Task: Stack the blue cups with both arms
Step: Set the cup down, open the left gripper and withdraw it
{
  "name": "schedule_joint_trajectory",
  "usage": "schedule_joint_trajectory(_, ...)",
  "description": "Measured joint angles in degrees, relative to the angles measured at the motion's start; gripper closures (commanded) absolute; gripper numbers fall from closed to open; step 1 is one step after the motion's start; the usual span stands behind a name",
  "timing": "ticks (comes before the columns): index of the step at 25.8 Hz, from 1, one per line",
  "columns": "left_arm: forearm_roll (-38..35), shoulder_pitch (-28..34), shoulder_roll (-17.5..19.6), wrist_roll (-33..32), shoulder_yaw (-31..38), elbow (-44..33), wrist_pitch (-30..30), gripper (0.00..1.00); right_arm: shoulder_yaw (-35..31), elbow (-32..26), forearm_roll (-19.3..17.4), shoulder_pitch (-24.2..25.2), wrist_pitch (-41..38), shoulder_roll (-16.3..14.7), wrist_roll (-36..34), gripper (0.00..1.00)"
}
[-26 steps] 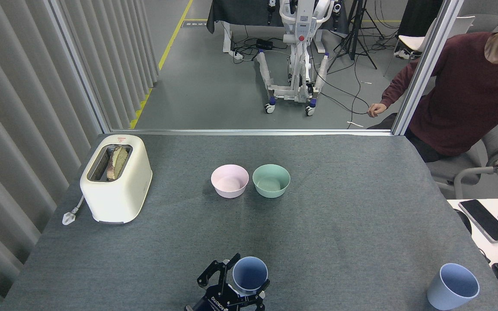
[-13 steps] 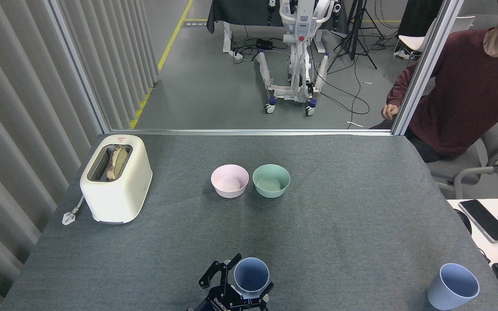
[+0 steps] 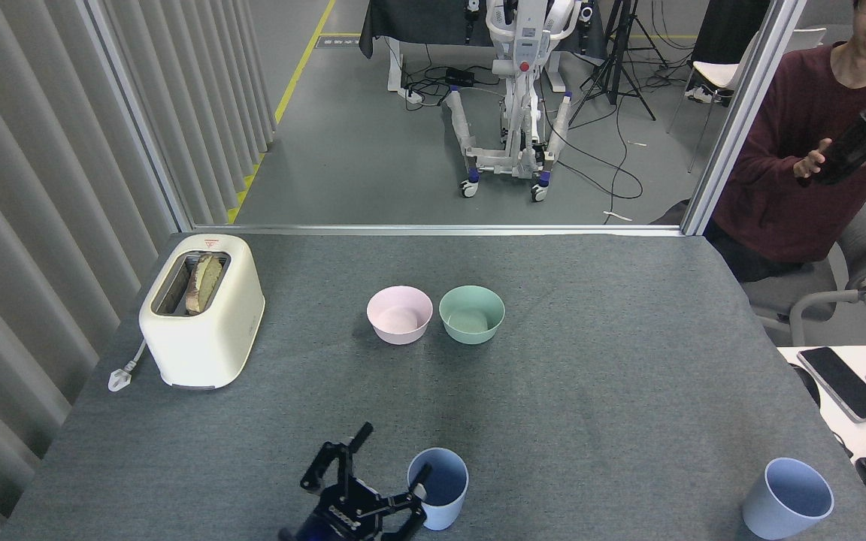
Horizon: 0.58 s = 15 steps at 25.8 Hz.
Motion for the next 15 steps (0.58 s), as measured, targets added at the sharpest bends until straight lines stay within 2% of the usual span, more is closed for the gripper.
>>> schedule_joint_trajectory(6,9.0,5.4,2.6,-0.8,19.2,-5.3,0.2,0.0,-0.4,0.2,-0.4,0.0,1.2,0.1,-0.1,0.0)
schedule_joint_trajectory(10,10.9,9.4,6.0,-5.2,23.2,-4.6,-0.2,0.0,-0.1,0.8,-0.6,-0.3,2.2,0.1,0.0,0.0)
schedule_joint_trajectory(15,12.4,11.7,7.4,-11.8,24.4,-4.3,-0.7,0.0,-0.2,4.2,-0.6,-4.9,2.6,-0.3,4.5,0.0)
